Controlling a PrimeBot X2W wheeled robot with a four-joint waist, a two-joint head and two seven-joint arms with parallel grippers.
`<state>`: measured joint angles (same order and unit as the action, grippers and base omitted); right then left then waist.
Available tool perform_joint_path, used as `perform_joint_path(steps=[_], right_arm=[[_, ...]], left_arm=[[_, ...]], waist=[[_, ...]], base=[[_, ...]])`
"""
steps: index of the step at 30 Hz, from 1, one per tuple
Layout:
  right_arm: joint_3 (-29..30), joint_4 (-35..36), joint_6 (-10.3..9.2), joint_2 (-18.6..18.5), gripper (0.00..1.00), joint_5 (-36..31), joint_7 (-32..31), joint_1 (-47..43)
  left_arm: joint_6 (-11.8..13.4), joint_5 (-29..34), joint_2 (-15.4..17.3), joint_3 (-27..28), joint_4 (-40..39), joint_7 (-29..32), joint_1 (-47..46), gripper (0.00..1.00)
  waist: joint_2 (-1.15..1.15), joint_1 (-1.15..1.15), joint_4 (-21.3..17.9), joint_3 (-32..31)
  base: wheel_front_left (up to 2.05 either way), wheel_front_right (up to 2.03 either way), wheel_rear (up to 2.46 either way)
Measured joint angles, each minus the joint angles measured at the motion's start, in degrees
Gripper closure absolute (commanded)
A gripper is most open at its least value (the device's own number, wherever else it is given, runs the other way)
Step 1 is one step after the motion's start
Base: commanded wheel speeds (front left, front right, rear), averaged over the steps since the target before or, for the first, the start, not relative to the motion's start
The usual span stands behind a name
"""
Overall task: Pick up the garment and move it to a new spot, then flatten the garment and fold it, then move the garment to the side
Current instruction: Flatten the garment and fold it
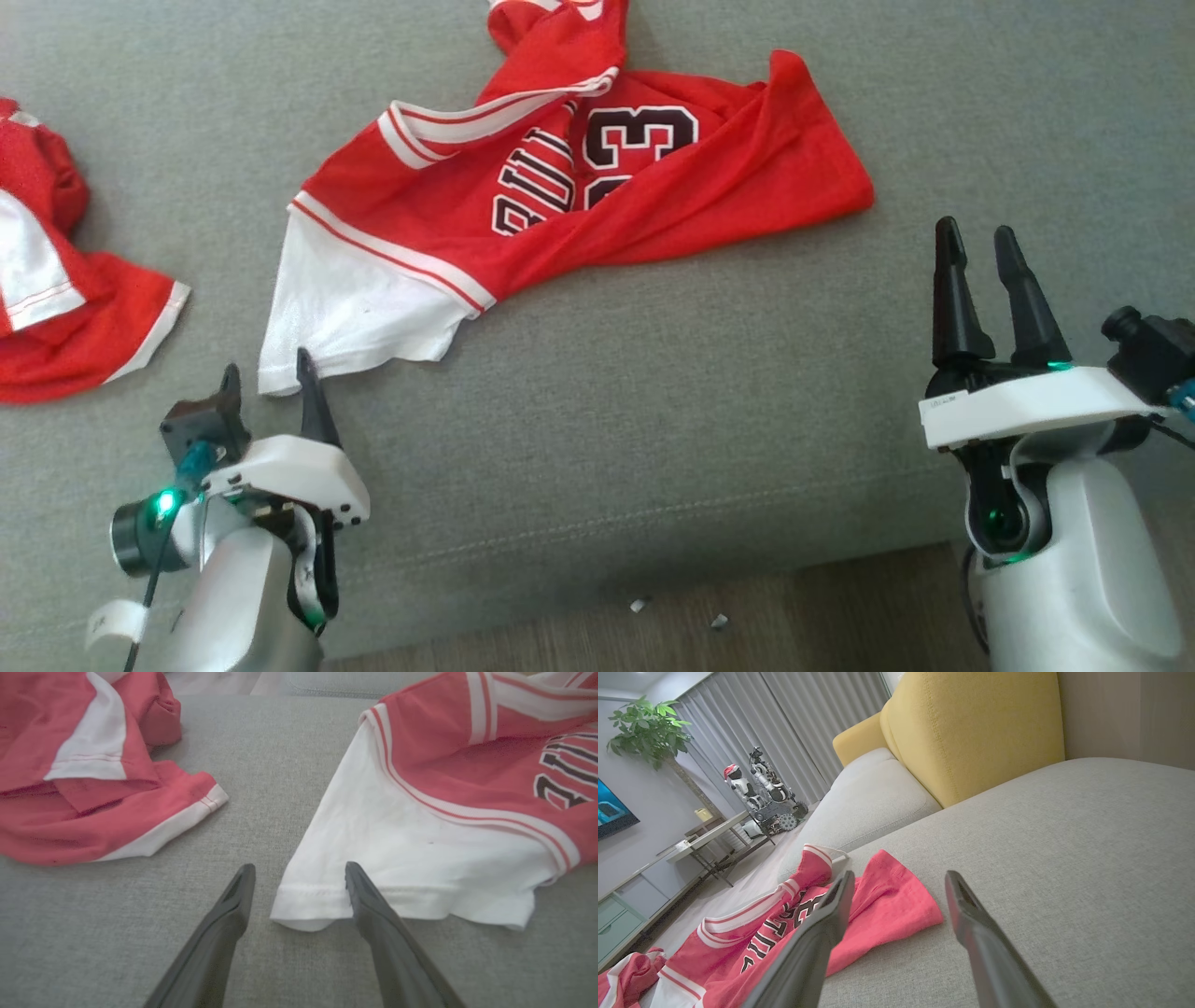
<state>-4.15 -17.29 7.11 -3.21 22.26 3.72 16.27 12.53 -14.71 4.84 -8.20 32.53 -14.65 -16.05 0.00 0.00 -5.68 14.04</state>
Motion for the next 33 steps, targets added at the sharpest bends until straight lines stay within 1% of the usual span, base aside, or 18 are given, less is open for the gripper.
perform_joint_path(steps=[8,10,11,12,13,15,17,21,23,25,29,33], right_arm=[[-0.6,-0.2,0.0,0.0,0.0,0.3,0.5,0.0],[-0.6,-0.2,0.0,0.0,0.0,0.3,0.5,0.0],[-0.6,-0.2,0.0,0.0,0.0,0.3,0.5,0.0],[-0.6,-0.2,0.0,0.0,0.0,0.3,0.5,0.0],[-0.5,-0.2,0.0,0.0,0.0,0.3,0.5,0.0],[0.1,-0.4,0.0,0.0,0.0,0.3,0.5,0.1],[0.3,-0.6,0.0,0.0,0.0,0.2,0.4,0.3],[1.2,-1.7,0.0,0.0,0.0,-0.1,-0.9,1.8],[2.3,-2.7,0.0,0.0,0.0,-1.1,-2.4,3.8],[3.5,-4.2,0.0,0.0,0.0,-2.1,-4.1,6.5],[6.1,-7.4,0.0,0.0,0.0,-4.5,-8.0,12.4],[7.4,-11.4,0.0,-0.5,0.0,-7.7,-12.5,17.2]], left_arm=[[-2.1,-0.6,0.5,0.0,9.0,0.0,-3.8,0.0],[-3.1,-0.7,0.6,-0.1,10.7,0.6,-5.2,0.0],[-3.6,-1.0,0.7,-0.2,11.4,0.7,-5.8,0.02],[-4.1,-1.2,0.7,-0.2,11.9,0.7,-6.1,0.62],[-4.7,-1.2,0.7,-0.4,12.3,0.8,-6.5,1.0],[-5.4,-1.5,0.5,-0.6,12.8,0.7,-7.3,1.0],[-5.5,-1.9,0.3,-0.6,12.8,0.7,-7.7,1.0],[-5.7,-2.1,-0.4,-0.6,11.5,0.4,-7.7,1.0],[-6.0,-2.1,-0.6,-0.4,9.5,0.4,-7.6,1.0],[-6.0,-2.1,-0.7,0.0,5.9,0.4,-7.2,1.0],[-5.9,-2.0,-1.5,1.4,-4.5,0.4,-5.3,1.0],[-5.7,-1.2,-2.1,1.9,-11.1,0.3,-2.8,1.0]], waist=[[0.0,0.0,-1.2,0.3],[0.0,0.0,-1.3,0.4],[0.0,0.0,-1.3,0.4],[0.0,0.0,-1.2,0.5],[0.0,0.0,-1.1,0.6],[0.0,0.0,-0.7,0.8],[0.0,0.0,-0.1,1.0],[0.0,0.0,1.1,1.4],[0.0,0.0,2.1,1.6],[0.0,0.0,3.1,2.0],[0.0,0.0,5.1,2.8],[0.0,0.0,6.8,4.0]], base=[[0.0,0.0,0.0],[0.0,0.0,0.0],[0.0,0.0,0.0],[0.0,0.0,0.0],[0.0,0.0,0.0],[0.0,0.0,0.0],[0.0,0.0,0.0],[0.0,0.0,0.0],[0.0,0.0,0.0],[0.0,0.0,0.0],[0.0,0.0,0.0],[0.0,0.0,0.0]])
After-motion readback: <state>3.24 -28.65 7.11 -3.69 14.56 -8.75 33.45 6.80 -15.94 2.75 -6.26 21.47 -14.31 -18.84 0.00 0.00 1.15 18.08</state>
